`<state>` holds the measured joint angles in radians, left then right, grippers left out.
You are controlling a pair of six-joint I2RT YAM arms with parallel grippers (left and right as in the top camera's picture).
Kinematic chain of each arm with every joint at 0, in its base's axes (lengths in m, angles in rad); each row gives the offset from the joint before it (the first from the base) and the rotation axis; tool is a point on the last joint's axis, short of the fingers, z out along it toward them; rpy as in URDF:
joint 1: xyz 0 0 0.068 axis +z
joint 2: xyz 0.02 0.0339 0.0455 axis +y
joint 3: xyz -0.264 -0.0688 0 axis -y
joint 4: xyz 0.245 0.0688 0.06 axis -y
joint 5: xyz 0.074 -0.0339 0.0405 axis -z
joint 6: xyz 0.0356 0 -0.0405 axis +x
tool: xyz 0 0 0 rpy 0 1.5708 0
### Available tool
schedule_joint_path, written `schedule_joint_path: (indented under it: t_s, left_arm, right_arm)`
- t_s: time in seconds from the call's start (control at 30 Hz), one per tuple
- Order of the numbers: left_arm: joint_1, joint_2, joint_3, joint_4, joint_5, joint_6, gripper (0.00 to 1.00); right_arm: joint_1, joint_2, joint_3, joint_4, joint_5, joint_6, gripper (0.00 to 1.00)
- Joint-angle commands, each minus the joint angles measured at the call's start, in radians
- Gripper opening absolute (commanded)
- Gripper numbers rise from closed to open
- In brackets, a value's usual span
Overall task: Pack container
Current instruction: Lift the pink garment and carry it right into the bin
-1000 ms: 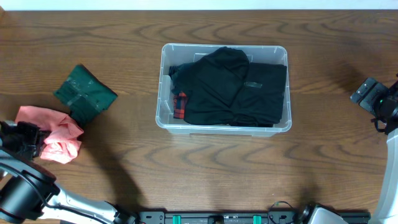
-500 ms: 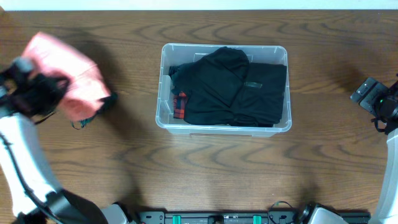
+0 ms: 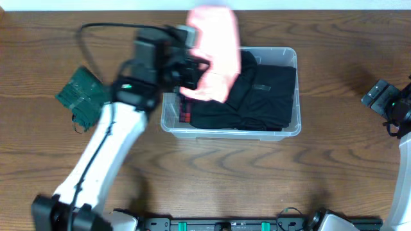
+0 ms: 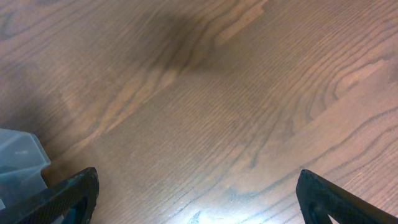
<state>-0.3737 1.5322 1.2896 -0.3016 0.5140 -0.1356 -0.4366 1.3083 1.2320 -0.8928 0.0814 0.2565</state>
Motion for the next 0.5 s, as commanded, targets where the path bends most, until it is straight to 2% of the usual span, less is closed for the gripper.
schedule_joint_path:
  t_s: [0.0,0.23,0.47]
  left_arm:
    - [-0.069,0.083,0.019,0.047,-0.085,0.038,0.06]
    - [-0.108,0.225,0.019,0.024,-0.115,-0.006,0.06]
    - [-0.106,0.242,0.019,-0.088,-0.115,-0.145,0.06]
  right_arm:
    - [-0.001,0.001,-0.002,0.002,-0.004,0.008,0.99]
    - [-0.001,0.001,-0.002,0.002,-0.004,0.008,0.99]
    - [-0.001,0.001,-0.002,0.002,-0.004,0.008,0.99]
